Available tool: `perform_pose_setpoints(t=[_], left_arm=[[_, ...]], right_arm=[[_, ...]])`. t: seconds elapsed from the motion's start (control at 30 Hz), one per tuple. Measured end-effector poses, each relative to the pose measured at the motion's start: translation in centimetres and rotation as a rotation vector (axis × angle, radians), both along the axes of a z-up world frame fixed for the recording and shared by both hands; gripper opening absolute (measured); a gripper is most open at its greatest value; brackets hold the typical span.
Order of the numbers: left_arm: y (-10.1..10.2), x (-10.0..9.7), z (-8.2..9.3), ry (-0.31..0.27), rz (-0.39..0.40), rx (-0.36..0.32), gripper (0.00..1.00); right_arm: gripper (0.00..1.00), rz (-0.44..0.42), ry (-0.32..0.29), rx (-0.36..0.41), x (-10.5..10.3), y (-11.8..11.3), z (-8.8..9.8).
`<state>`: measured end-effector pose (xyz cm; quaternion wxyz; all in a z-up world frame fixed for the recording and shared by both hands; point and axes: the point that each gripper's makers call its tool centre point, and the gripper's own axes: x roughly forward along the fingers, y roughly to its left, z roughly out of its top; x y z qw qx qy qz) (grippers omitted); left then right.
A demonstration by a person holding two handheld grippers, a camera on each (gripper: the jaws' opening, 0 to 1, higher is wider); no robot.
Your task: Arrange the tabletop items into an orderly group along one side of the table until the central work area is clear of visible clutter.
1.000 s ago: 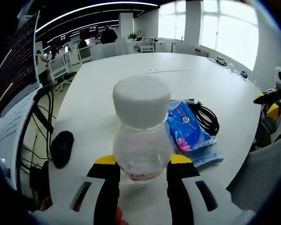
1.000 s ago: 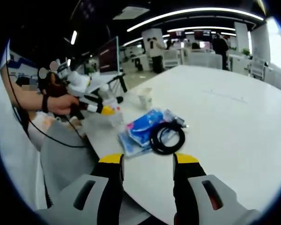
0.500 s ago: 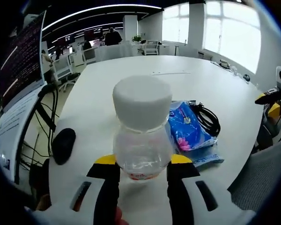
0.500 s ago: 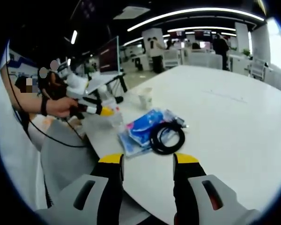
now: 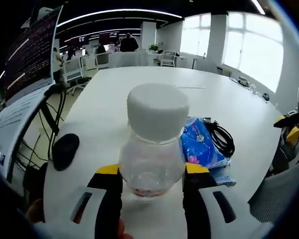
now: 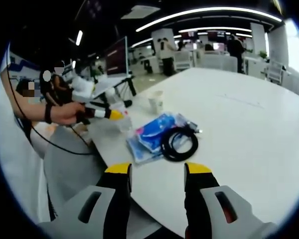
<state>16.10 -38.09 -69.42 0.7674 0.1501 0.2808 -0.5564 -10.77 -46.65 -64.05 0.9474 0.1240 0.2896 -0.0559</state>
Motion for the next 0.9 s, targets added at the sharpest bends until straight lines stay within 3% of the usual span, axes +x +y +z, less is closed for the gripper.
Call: perform_pose_setpoints(t=[0.47, 0.9], left_arm=[[-0.6, 0.5, -0.7, -0.002, 0.043, -0.037, 0.43], [-0.5, 0.9, -0.3, 0.003, 0.066, -0.048, 0.39]], right_arm=[[0.4, 0.009, 0.025, -0.004, -0.7, 0.2, -0.2], [0.4, 0.008, 0.022, -0.004, -0.2, 0.3, 0.0]])
